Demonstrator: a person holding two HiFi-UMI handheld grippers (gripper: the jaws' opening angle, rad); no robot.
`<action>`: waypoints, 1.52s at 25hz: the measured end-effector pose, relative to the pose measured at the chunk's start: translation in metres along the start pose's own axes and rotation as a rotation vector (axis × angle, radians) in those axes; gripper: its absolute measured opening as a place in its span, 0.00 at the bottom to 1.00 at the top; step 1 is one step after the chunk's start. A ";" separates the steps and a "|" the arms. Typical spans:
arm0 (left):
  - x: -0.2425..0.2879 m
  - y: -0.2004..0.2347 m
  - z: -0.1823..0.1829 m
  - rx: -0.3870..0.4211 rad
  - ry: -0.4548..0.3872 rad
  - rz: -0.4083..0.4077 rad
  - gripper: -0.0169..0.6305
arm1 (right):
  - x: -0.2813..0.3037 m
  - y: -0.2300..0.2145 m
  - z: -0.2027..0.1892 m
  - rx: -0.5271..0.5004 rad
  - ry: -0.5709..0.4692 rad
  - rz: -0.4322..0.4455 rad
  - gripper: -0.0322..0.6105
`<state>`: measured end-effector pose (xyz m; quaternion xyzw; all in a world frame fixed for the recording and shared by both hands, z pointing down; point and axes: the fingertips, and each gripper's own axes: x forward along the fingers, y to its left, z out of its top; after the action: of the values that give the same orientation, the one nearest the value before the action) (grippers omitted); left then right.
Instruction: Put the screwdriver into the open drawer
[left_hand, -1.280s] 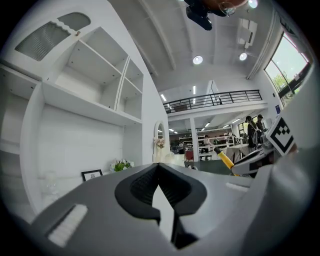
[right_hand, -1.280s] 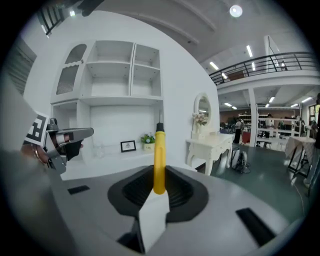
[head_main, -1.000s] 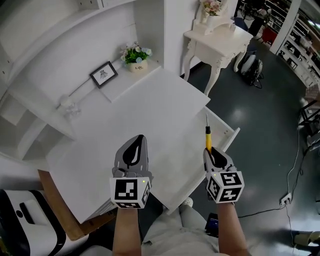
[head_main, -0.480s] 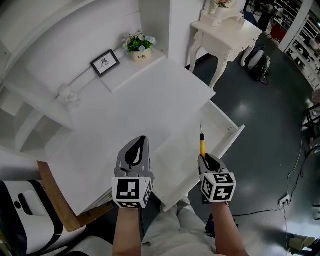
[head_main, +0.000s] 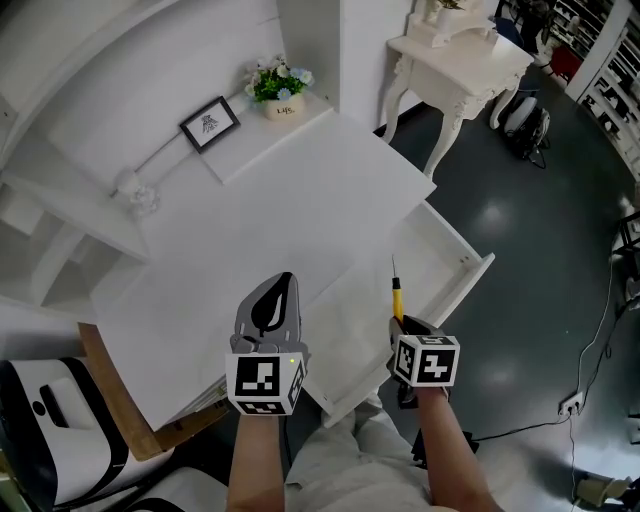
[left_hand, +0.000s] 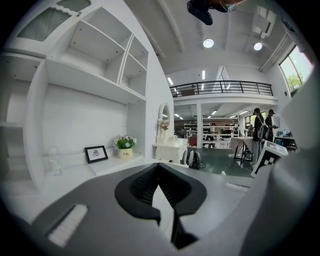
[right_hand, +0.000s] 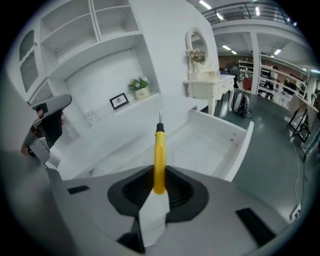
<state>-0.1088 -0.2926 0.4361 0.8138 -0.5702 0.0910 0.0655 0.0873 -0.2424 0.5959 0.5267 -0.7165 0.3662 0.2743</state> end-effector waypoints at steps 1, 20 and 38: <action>0.001 0.001 -0.001 -0.001 0.004 0.002 0.04 | 0.004 -0.001 -0.003 0.009 0.022 -0.002 0.16; 0.028 0.001 -0.019 -0.024 0.069 0.024 0.04 | 0.080 -0.023 -0.024 0.181 0.273 0.045 0.17; 0.030 0.017 -0.033 -0.017 0.117 0.054 0.04 | 0.140 -0.029 -0.055 0.175 0.456 -0.057 0.17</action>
<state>-0.1168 -0.3192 0.4751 0.7910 -0.5877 0.1355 0.1032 0.0741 -0.2802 0.7441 0.4723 -0.5865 0.5282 0.3924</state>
